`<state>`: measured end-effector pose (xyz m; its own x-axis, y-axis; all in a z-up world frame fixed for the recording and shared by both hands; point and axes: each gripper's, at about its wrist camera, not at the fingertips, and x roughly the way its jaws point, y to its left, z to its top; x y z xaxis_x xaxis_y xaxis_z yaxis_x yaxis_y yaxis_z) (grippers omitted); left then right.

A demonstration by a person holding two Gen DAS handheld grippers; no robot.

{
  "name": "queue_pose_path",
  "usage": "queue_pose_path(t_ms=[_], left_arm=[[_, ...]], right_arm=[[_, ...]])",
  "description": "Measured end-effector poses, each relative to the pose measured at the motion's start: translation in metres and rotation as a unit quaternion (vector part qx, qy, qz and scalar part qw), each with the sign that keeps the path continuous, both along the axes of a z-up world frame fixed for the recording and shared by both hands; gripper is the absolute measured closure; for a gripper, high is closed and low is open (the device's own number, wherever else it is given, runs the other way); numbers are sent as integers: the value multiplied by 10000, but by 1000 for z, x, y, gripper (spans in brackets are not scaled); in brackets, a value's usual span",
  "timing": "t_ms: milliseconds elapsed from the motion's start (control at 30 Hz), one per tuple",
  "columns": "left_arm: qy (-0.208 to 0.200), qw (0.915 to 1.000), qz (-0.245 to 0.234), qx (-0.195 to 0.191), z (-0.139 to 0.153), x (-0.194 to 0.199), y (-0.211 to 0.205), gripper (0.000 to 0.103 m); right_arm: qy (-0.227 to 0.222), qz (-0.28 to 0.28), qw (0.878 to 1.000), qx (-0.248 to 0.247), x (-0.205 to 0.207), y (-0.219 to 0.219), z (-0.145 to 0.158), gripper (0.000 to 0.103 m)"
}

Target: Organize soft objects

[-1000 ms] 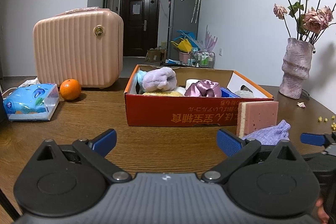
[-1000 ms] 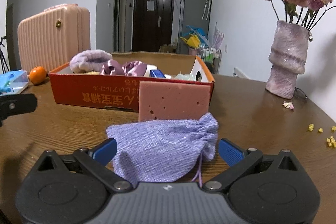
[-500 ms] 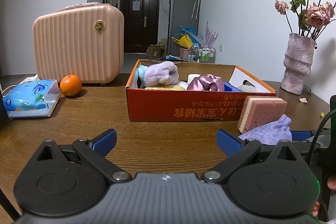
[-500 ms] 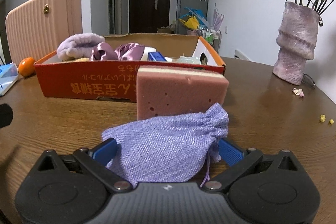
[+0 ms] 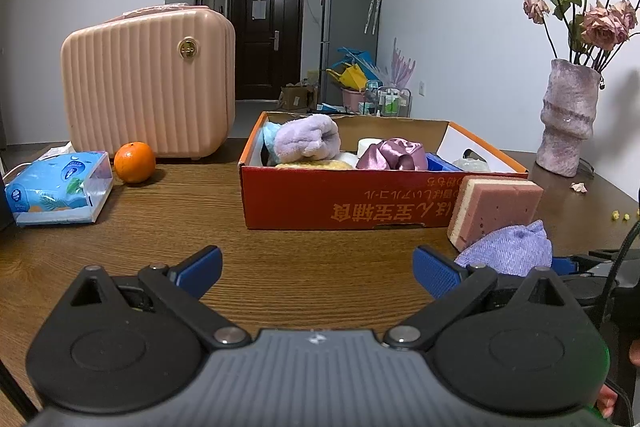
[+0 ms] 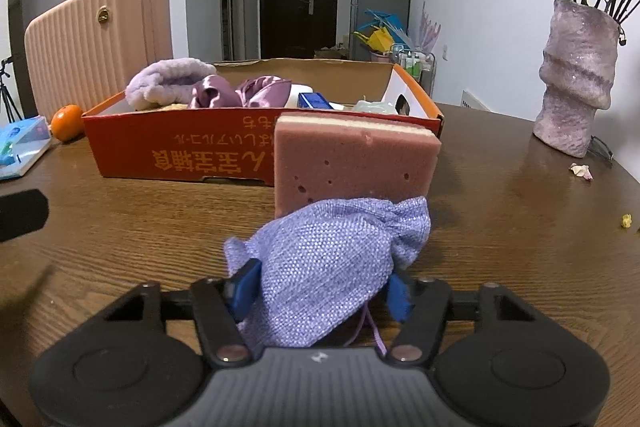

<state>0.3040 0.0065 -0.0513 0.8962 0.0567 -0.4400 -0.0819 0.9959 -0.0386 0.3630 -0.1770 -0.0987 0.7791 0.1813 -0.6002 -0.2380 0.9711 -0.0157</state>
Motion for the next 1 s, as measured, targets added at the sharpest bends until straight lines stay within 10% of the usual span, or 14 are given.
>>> queue_pose_path(t_ms=[300, 1000], left_arm=[[54, 10000, 4, 11, -2, 2, 0, 0], [31, 9999, 86, 97, -4, 2, -3, 0]], right_arm=[[-178, 66, 9998, 48, -12, -2, 5, 62], [-705, -303, 9962, 411, -42, -53, 26, 64]])
